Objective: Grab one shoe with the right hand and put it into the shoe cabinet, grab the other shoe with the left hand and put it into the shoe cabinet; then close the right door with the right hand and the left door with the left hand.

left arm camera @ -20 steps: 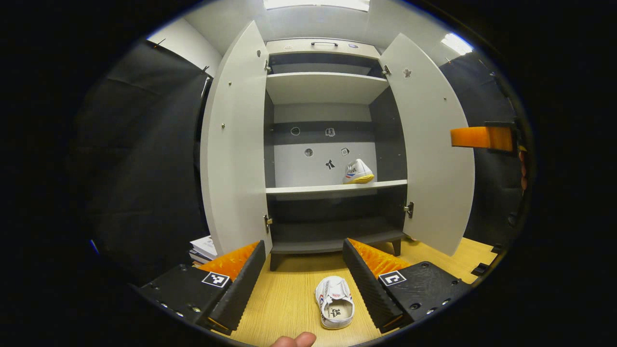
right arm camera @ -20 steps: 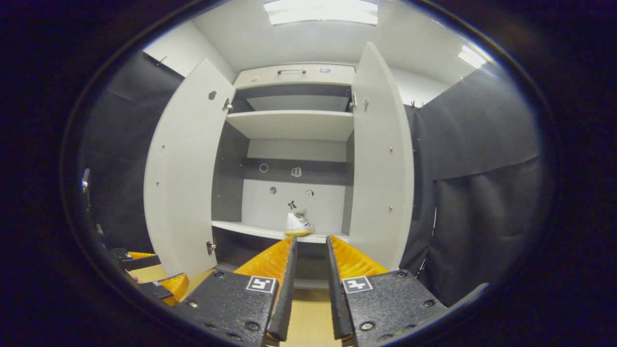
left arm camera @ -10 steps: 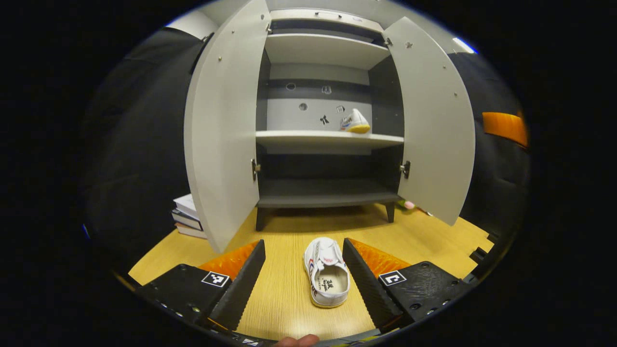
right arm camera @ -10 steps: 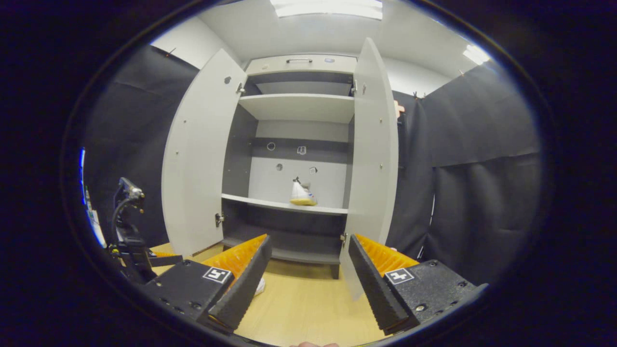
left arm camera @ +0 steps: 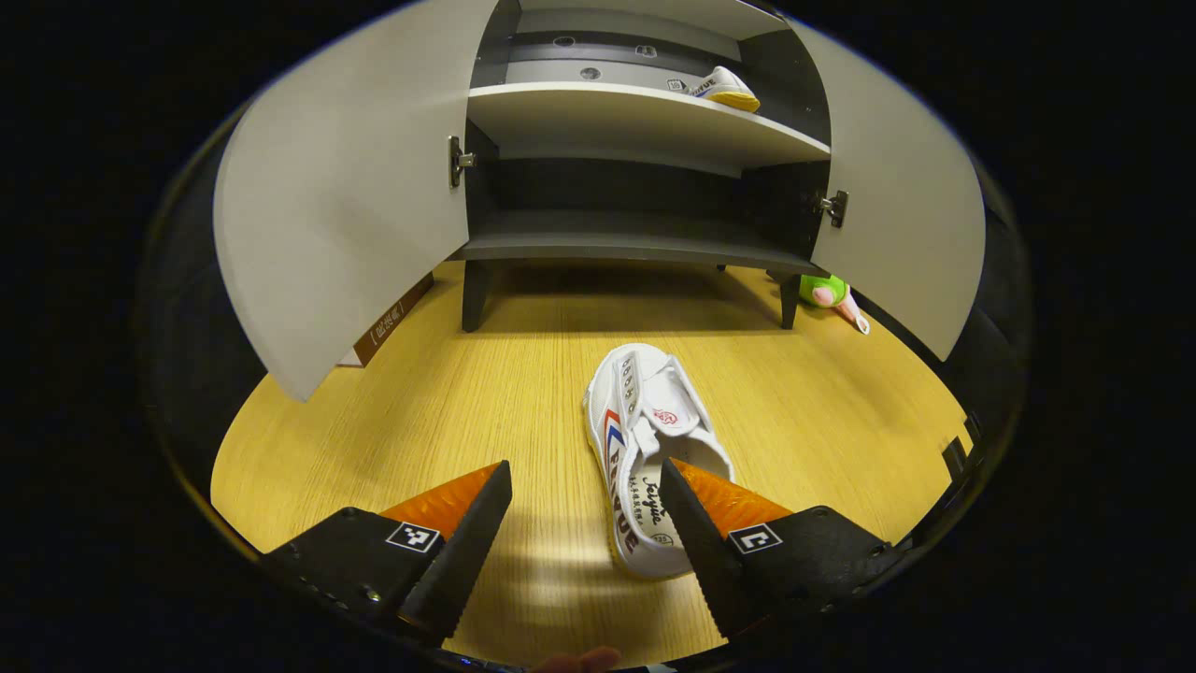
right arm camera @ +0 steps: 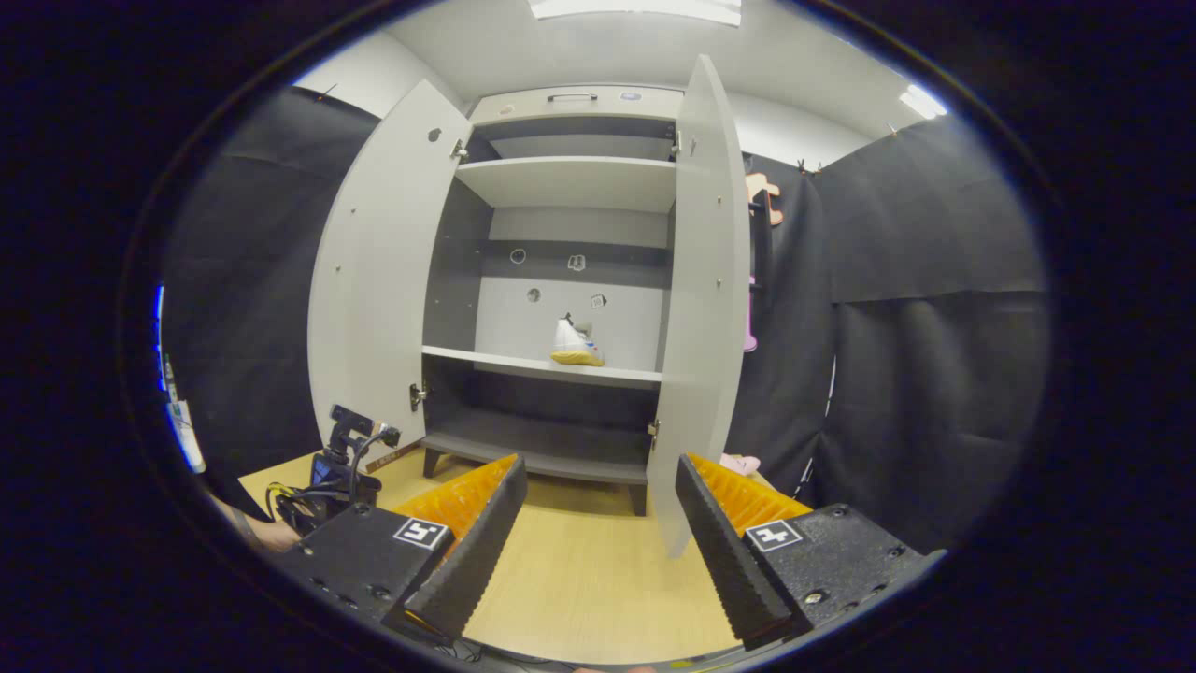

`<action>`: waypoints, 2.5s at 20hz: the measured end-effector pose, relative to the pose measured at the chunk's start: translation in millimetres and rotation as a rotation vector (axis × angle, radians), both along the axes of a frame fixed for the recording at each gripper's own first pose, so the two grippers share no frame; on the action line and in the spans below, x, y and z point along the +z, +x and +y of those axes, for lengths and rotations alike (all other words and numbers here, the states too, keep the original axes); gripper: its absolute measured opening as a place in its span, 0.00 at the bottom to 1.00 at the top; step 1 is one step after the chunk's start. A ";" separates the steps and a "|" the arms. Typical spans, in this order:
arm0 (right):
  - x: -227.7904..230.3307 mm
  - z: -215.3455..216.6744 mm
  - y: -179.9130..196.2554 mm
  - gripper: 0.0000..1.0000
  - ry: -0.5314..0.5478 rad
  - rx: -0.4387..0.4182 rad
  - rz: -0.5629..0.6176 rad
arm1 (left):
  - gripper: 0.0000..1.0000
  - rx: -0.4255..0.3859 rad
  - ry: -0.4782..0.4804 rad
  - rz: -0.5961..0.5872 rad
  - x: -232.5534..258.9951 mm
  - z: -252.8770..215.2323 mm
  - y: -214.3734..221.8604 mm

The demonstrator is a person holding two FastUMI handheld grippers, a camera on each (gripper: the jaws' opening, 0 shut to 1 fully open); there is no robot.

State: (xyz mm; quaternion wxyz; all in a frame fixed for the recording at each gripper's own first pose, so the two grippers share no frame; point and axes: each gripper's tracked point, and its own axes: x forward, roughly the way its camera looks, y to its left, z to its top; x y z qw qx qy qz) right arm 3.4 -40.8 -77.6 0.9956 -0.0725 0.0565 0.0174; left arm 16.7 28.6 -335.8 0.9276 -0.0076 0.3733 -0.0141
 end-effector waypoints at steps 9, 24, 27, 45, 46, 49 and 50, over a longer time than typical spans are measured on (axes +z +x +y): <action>-14.5 -17.7 15.5 1.00 0.013 -0.065 0.042 | 0.96 -0.004 -0.022 0.057 -39.6 -2.3 47.5; -22.9 -3.9 40.3 1.00 0.010 -0.060 0.060 | 0.04 0.007 0.006 -0.042 -45.9 -5.6 79.0; -24.0 -2.5 42.7 1.00 0.003 -0.058 0.060 | 0.00 0.004 0.006 -0.069 -28.4 -3.5 71.7; -6.5 34.4 49.1 1.00 0.002 0.060 0.007 | 0.00 0.185 -0.021 -0.456 297.4 38.9 266.4; -5.9 33.3 49.2 1.00 0.004 0.057 0.007 | 0.00 0.193 -0.014 -0.441 297.2 41.3 287.5; -5.8 26.0 47.8 1.00 0.004 0.040 0.010 | 0.00 0.214 0.077 -0.395 290.2 54.0 340.7; -5.3 22.5 48.0 1.00 0.005 0.031 0.013 | 0.00 0.226 0.087 -0.361 284.7 57.3 354.9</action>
